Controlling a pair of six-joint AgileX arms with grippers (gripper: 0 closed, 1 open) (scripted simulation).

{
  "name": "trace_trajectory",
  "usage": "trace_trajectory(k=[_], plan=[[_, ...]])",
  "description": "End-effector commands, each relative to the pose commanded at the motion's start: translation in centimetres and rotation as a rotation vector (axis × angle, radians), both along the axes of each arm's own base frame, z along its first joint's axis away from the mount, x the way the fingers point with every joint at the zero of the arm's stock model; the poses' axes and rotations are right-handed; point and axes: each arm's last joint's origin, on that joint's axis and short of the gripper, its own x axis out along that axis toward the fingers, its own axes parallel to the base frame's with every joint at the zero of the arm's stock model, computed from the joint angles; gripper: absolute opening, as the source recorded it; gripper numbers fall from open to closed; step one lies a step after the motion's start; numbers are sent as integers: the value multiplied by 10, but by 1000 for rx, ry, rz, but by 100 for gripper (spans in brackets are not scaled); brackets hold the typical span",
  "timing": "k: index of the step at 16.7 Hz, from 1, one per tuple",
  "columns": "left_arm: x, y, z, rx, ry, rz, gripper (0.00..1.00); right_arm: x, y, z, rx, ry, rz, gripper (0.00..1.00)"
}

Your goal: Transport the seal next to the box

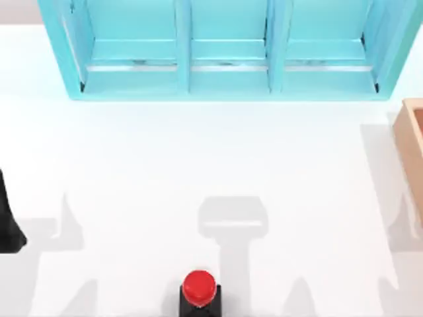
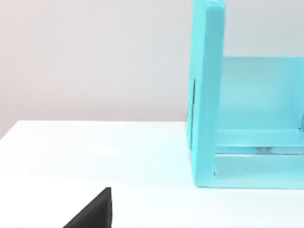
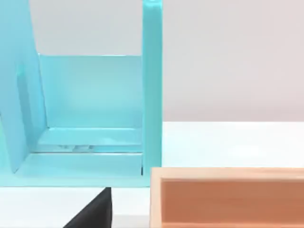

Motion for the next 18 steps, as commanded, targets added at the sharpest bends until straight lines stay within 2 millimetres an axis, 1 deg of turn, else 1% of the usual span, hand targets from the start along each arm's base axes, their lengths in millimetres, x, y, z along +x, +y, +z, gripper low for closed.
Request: trace_trajectory(k=[3,5,7,10,12,14,16,18], plan=[[0,0,0,0,0,0,100,0,1,2,9,8,10,100],[0,0,0,0,0,0,100,0,6,11,56,49,57,100],[0,0,0,0,0,0,100,1,16,29,128,126,134,100],[0,0,0,0,0,0,100,7,37,68,244,309,267,100],[0,0,0,0,0,0,100,18,60,96,301,483,341,100],[0,0,0,0,0,0,100,34,92,119,324,690,381,100],[0,0,0,0,0,0,100,51,132,131,307,910,378,100],[0,0,0,0,0,0,100,64,178,132,256,1113,336,100]])
